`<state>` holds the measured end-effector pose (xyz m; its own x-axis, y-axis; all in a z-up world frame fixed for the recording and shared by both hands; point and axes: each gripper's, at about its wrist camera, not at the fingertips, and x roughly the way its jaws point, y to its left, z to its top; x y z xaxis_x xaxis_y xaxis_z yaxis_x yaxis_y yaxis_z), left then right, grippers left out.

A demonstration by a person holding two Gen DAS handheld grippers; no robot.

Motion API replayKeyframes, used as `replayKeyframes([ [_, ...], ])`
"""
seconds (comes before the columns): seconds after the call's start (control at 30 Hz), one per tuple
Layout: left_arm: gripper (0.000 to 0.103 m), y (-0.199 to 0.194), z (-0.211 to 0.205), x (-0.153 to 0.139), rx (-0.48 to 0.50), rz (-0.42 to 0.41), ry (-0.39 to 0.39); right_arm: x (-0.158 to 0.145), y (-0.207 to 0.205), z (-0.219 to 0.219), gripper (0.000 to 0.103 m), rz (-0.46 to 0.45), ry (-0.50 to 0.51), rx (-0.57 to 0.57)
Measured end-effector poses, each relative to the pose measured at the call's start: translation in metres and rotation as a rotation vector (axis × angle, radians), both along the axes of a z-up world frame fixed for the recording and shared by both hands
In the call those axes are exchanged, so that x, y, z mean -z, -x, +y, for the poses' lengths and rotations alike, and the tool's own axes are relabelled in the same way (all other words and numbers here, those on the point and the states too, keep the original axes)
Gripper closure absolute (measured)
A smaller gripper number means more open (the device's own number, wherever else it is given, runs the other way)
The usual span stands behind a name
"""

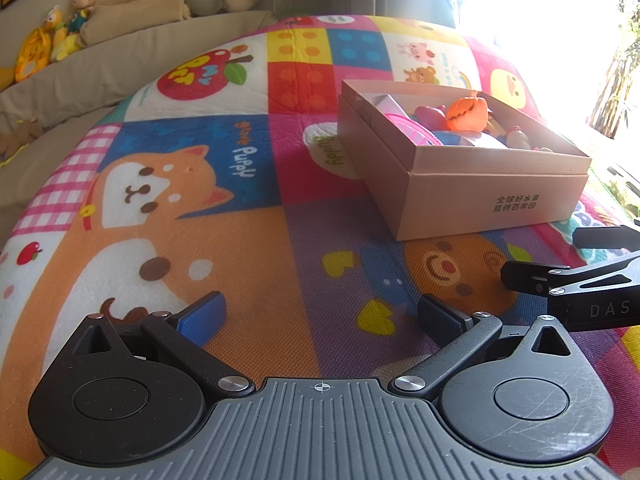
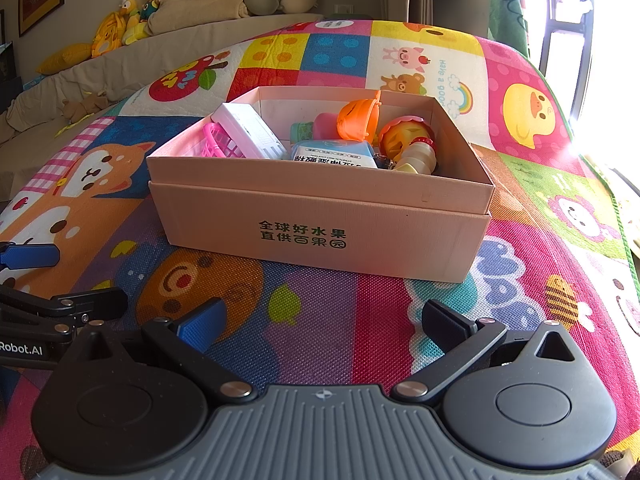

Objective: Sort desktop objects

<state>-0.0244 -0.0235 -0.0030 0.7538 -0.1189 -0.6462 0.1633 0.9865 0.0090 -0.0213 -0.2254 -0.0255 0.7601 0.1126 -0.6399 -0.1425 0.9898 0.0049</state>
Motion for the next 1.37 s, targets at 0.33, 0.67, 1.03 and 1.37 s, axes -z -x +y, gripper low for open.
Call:
replayKeyframes([
  [0.33,0.0,0.0,0.0,0.0,0.0,0.0,0.002,0.0,0.0,0.0,0.0,0.0,0.0,0.0],
  [0.67,0.0,-0.001,-0.001,0.0,0.004,0.005,-0.007,0.0,0.0,0.0,0.0,0.0,0.0,0.0],
  [1.03,0.0,-0.006,0.0,-0.004,0.016,0.056,-0.01,0.0,0.0,0.0,0.0,0.0,0.0,0.0],
  [1.37,0.0,-0.008,0.007,-0.01,0.069,0.056,0.063,0.0,0.0,0.0,0.0,0.0,0.0,0.0],
])
